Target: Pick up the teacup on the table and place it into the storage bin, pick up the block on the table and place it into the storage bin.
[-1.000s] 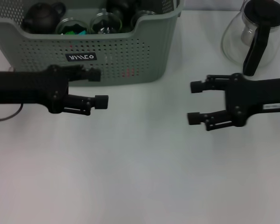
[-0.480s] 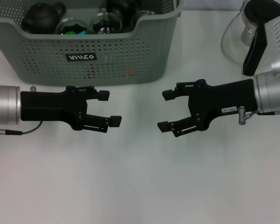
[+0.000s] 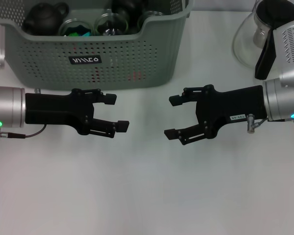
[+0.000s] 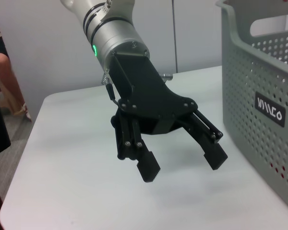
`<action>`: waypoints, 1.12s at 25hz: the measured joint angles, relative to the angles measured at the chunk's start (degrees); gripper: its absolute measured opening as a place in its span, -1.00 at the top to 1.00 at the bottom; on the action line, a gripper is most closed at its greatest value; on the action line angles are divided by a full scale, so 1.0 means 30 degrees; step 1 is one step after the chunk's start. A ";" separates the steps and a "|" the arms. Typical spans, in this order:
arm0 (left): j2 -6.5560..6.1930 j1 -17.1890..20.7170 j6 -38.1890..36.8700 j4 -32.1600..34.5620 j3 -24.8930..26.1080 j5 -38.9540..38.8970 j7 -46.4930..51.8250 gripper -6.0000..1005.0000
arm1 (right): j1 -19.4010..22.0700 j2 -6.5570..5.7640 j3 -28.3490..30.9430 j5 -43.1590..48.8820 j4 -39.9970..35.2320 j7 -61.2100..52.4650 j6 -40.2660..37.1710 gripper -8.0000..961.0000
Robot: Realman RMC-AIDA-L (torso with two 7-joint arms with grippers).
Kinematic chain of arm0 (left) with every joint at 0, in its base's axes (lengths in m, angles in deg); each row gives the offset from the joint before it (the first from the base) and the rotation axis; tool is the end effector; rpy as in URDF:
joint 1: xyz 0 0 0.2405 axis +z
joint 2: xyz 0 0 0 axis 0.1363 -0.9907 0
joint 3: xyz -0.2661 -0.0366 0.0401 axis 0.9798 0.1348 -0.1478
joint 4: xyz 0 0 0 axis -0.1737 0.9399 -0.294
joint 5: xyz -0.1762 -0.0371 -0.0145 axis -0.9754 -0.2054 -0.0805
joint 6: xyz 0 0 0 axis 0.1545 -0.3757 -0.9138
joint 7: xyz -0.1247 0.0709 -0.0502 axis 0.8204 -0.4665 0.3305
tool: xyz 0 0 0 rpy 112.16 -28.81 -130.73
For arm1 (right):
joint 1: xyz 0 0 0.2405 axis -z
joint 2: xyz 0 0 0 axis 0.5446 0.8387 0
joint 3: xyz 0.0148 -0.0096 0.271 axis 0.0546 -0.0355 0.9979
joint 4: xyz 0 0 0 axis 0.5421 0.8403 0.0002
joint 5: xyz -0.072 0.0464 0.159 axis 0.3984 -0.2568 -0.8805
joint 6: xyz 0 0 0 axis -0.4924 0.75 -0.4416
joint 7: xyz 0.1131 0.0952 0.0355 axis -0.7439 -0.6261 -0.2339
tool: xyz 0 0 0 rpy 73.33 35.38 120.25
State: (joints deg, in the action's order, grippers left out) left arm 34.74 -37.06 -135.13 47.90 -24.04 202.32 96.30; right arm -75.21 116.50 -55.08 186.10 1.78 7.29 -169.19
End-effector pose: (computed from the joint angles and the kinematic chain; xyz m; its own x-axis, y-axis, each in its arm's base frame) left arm -0.2740 0.2966 -0.0151 0.8036 0.4225 0.4192 0.4859 -0.8724 -0.0522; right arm 0.1999 0.3296 -0.0751 0.9464 -0.1431 -0.2897 -0.1530 -0.9881 -0.0120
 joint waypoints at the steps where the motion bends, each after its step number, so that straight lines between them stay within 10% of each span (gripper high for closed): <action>1: -0.0005 0.0000 0.0137 -0.0017 -0.0034 0.0013 -0.0002 -0.89 | 0.0033 0.0001 -0.0001 -0.0063 0.0002 0.0053 0.0029 -0.91; 28: 0.0099 0.0209 0.0621 -0.0308 -0.0583 0.0072 0.0122 -0.89 | 0.0263 0.0004 -0.0139 -0.0913 0.0007 0.0631 -0.0092 -0.91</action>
State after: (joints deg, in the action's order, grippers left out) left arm 35.04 -36.44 -133.26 46.98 -25.79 202.53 96.66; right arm -74.42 116.51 -55.50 183.36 1.80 9.18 -169.47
